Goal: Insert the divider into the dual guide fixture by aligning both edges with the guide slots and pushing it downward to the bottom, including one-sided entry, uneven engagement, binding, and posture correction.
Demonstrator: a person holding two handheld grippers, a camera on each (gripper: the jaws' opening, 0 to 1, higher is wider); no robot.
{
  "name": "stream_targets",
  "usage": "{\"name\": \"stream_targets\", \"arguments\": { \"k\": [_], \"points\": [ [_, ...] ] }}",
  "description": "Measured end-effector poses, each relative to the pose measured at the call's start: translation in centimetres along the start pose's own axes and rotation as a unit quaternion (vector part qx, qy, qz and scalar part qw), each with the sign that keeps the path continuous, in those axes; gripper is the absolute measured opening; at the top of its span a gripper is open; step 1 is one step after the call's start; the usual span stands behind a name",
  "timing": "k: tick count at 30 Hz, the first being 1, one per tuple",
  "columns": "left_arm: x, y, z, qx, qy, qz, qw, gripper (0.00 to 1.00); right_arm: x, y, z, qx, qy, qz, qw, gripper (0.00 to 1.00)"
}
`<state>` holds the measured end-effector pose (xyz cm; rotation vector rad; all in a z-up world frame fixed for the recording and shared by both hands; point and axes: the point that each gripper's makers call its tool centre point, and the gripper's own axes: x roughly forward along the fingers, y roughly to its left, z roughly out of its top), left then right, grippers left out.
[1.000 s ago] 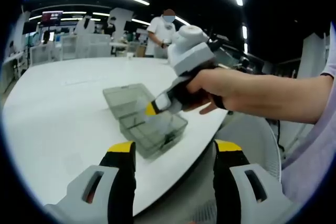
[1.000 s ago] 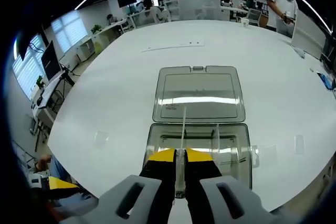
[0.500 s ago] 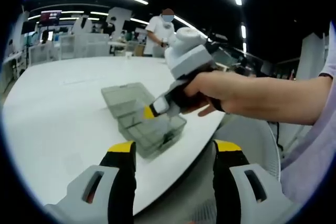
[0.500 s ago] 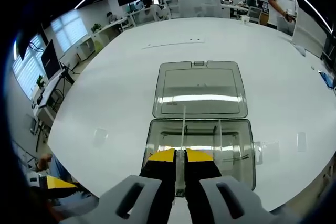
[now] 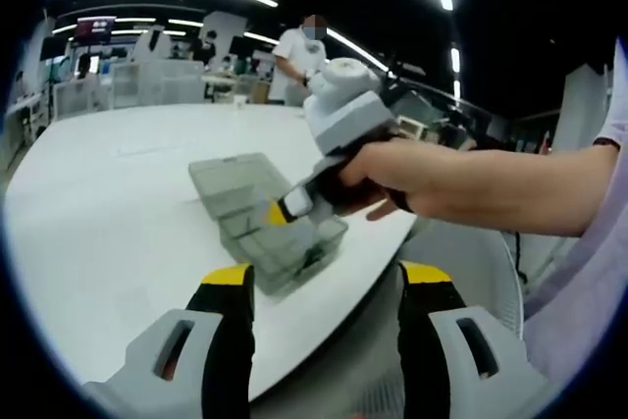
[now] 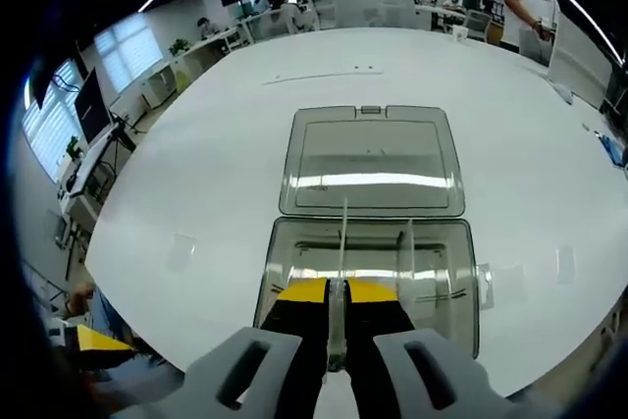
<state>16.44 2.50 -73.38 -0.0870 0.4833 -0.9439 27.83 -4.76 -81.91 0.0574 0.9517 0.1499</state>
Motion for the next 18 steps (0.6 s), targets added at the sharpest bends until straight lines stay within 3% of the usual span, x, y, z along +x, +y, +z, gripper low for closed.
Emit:
{"name": "stream_targets", "arguments": {
  "k": [18],
  "points": [
    [0.03,0.04,-0.10,-0.004,0.002,-0.001,1.0000,0.56,0.85,0.20,-0.68,-0.012,0.014,0.003,0.9998,0.00]
  ]
}}
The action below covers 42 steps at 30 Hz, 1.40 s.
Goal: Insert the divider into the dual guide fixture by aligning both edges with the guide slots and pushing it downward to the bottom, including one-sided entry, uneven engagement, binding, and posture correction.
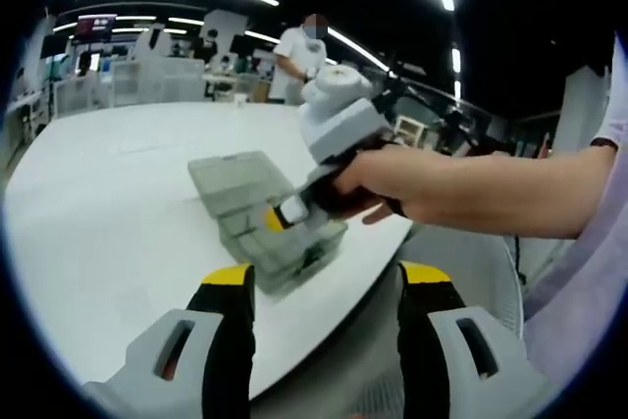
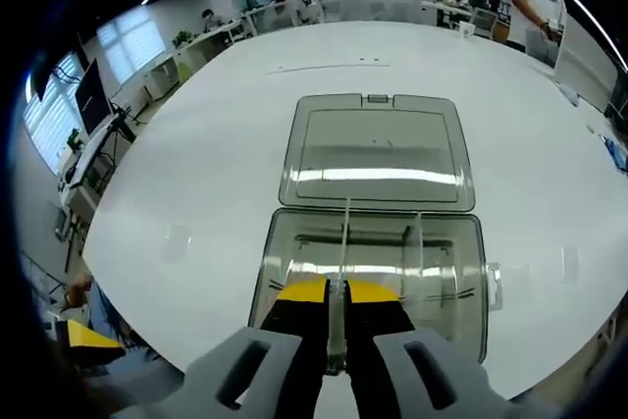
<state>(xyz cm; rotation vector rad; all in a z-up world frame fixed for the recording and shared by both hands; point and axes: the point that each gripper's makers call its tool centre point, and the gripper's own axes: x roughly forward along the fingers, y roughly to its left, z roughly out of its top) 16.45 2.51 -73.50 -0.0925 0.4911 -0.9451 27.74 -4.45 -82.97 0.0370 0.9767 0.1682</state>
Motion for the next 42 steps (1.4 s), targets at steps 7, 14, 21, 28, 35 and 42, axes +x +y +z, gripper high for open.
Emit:
{"name": "stream_targets", "arguments": {
  "k": [7,14,21,28,35,42],
  "points": [
    [0.0,-0.1,-0.1,0.001,0.002,-0.001,1.0000,0.56,0.0,0.1,-0.1,-0.005,0.002,0.001,1.0000,0.00],
    [0.1,-0.1,-0.1,0.000,0.002,-0.002,1.0000,0.56,-0.3,-0.1,0.3,-0.005,0.006,0.002,1.0000,0.00],
    [0.1,-0.2,-0.1,0.001,0.002,-0.005,1.0000,0.56,-0.8,-0.4,0.6,-0.013,0.008,-0.002,0.9999,0.00],
    [0.1,-0.3,-0.1,0.002,0.002,-0.008,1.0000,0.56,-0.7,-0.3,0.5,-0.003,0.009,0.002,1.0000,0.00],
    [0.1,-0.3,-0.1,0.000,0.002,-0.010,1.0000,0.55,-0.2,-0.1,0.1,-0.005,0.013,-0.001,0.9999,0.00],
    [0.1,-0.2,-0.1,-0.003,0.003,-0.009,1.0000,0.55,0.2,-0.2,-0.1,-0.006,0.016,0.002,0.9999,0.00]
  ]
}}
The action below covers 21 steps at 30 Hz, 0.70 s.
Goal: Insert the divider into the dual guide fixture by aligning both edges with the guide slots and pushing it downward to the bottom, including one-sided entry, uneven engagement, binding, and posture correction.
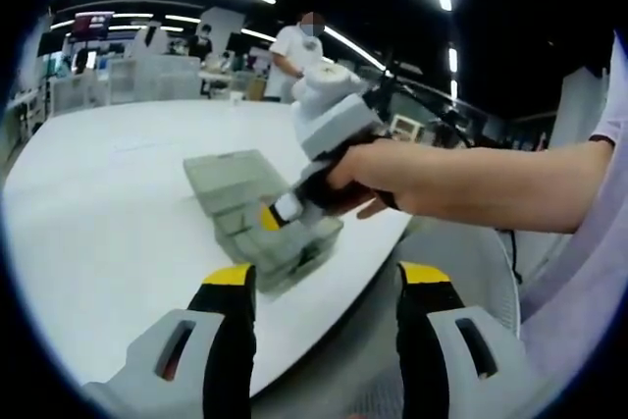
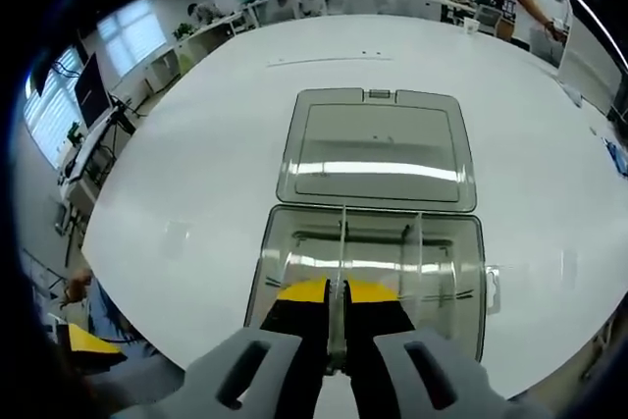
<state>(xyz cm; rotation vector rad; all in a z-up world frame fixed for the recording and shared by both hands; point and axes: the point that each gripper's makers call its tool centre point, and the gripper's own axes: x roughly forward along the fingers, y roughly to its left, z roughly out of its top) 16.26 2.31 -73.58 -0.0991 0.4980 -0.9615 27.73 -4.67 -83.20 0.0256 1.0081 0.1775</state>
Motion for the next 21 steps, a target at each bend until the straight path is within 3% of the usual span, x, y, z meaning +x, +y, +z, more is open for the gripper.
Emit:
{"name": "stream_targets", "arguments": {
  "k": [21],
  "points": [
    [0.0,0.1,0.0,-0.001,0.000,0.002,1.0000,0.55,1.1,0.0,-0.8,0.010,0.005,0.004,0.9999,0.00]
  ]
}}
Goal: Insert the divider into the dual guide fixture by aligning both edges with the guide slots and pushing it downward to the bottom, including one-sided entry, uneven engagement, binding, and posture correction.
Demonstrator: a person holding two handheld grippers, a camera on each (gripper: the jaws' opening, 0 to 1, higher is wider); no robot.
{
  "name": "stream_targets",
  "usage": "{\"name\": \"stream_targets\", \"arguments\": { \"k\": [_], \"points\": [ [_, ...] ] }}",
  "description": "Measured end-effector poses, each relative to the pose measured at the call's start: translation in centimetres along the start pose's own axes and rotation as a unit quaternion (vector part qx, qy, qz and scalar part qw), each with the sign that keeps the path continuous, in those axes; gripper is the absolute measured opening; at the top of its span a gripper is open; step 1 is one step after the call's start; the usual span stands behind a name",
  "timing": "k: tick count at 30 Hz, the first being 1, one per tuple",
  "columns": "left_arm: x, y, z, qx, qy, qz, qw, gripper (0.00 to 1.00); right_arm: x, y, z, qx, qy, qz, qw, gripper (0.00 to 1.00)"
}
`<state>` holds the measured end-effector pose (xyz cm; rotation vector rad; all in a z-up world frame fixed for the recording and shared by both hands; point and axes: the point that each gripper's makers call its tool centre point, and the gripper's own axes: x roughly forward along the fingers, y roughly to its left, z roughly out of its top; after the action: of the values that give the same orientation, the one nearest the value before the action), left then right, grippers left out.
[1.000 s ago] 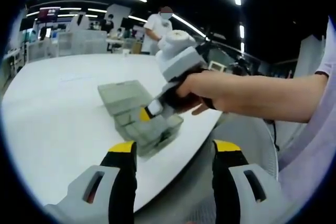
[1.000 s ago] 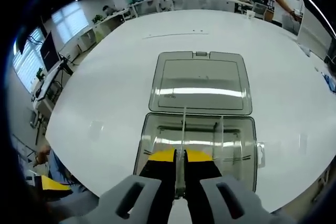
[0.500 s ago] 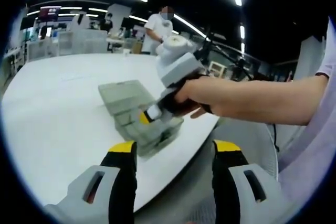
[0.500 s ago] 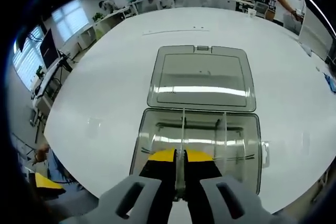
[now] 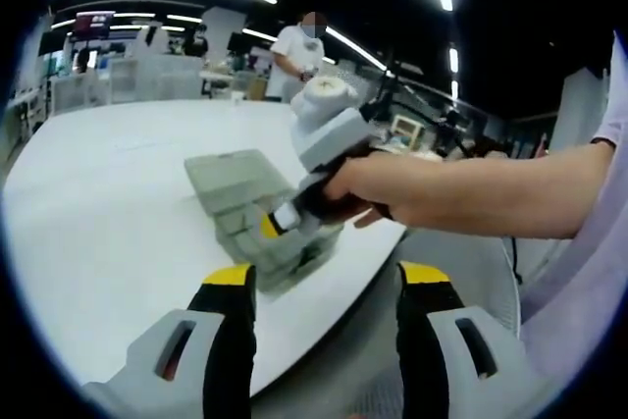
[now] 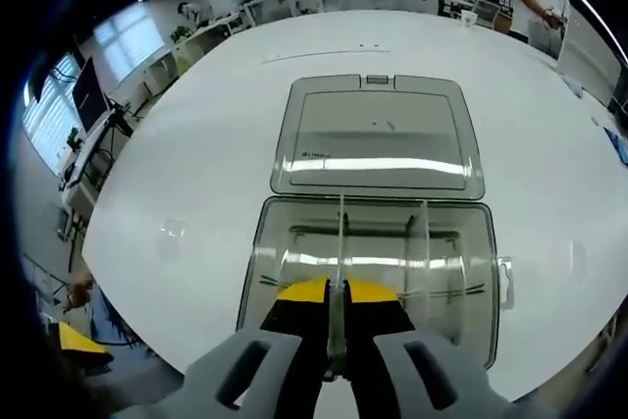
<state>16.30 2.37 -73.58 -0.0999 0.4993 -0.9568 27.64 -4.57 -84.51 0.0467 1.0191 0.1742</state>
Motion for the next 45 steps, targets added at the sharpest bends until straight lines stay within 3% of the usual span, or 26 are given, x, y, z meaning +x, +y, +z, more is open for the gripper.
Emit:
{"name": "stream_targets", "arguments": {
  "k": [24,40,45],
  "points": [
    [0.05,-0.04,-0.01,0.001,-0.001,-0.003,1.0000,0.55,0.35,0.21,-0.37,-0.018,0.010,-0.004,0.9998,0.00],
    [-0.01,-0.11,-0.07,0.002,-0.001,-0.004,1.0000,0.55,0.37,0.01,-0.40,-0.001,0.007,0.006,1.0000,0.00],
    [0.03,-0.19,-0.13,0.005,0.001,-0.005,1.0000,0.55,0.36,0.32,-0.39,-0.019,0.010,-0.005,0.9998,0.00]
  ]
}}
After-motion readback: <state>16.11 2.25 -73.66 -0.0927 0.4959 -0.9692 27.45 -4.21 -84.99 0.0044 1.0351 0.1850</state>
